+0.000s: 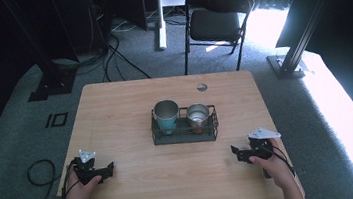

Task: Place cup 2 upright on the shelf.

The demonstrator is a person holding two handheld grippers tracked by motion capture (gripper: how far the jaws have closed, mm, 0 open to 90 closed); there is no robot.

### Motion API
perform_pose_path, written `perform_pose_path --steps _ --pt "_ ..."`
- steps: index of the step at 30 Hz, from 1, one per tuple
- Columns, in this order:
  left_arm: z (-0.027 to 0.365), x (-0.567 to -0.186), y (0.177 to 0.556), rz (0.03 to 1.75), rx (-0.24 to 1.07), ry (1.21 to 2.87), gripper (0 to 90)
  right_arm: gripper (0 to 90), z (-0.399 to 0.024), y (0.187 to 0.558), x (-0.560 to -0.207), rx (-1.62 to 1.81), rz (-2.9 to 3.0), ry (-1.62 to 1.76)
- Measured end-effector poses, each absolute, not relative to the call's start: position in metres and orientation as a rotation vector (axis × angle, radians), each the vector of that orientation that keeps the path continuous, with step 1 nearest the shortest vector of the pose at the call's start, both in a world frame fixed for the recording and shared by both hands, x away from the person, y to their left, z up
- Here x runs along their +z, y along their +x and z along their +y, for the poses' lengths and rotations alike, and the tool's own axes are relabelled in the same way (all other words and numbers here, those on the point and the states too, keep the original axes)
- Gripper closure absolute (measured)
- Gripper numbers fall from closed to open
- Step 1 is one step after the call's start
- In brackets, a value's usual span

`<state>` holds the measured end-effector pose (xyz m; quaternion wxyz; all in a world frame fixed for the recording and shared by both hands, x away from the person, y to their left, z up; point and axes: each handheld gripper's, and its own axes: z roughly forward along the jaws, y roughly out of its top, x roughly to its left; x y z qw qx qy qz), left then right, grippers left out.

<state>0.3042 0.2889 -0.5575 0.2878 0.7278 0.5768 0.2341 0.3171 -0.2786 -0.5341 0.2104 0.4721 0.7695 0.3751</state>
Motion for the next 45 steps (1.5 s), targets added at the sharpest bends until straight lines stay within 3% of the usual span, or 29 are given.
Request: perform_pose_path --steps 45 --pt "0.289 -0.558 0.304 1.540 0.625 1.943 2.2 11.8 -0.302 0.291 -0.559 0.889 2.057 1.478"
